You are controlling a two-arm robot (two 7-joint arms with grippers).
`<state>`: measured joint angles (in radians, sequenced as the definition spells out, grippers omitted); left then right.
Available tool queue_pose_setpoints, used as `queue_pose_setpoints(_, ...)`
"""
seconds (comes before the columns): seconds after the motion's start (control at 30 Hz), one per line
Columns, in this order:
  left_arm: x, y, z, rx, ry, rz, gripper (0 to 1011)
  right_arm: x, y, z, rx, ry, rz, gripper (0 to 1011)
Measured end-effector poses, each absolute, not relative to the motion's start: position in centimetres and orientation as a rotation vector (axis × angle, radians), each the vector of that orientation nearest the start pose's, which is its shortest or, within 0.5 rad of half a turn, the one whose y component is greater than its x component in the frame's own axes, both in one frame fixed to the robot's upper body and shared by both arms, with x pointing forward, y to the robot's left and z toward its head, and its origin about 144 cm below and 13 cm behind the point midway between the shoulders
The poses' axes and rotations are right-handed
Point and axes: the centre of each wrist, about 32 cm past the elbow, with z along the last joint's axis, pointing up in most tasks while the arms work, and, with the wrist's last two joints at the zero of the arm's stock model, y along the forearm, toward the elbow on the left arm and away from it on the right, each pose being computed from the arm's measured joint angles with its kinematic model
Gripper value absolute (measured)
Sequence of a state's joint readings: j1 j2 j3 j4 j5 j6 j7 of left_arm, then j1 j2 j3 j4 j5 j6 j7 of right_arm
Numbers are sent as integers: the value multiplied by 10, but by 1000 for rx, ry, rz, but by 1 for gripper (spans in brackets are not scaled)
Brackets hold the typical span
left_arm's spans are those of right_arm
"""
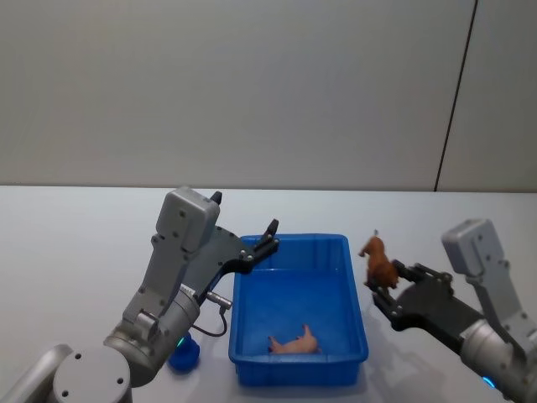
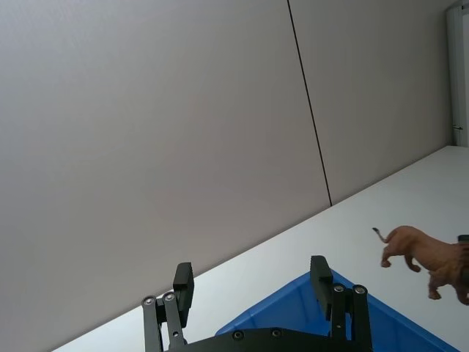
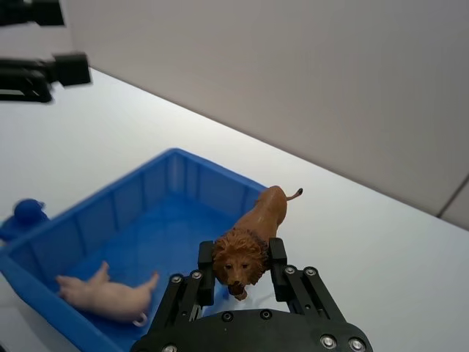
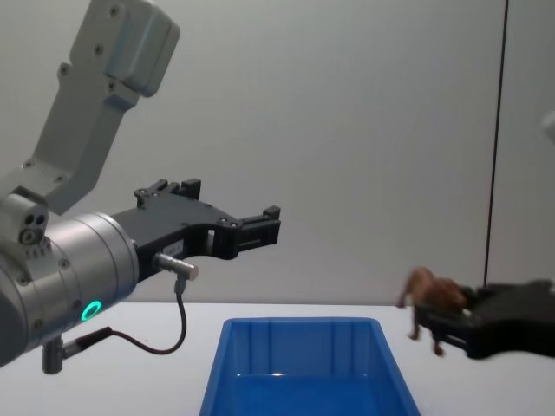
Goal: Pick up the two dolls from the table and place them into the box.
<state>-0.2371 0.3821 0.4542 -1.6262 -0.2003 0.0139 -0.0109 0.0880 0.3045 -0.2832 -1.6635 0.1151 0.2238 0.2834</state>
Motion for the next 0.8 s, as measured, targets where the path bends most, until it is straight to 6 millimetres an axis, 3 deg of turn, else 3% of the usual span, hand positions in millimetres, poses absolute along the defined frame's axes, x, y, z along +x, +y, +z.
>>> queue_pose_setpoints(0.47, 492, 198, 1204, 61, -268, 1124, 1001, 491, -186, 1193, -259, 10, -913, 420)
queue_pose_setpoints(0.8, 492, 198, 1204, 61, -268, 1124, 1001, 503, -172, 1186, -287, 49, -898, 766)
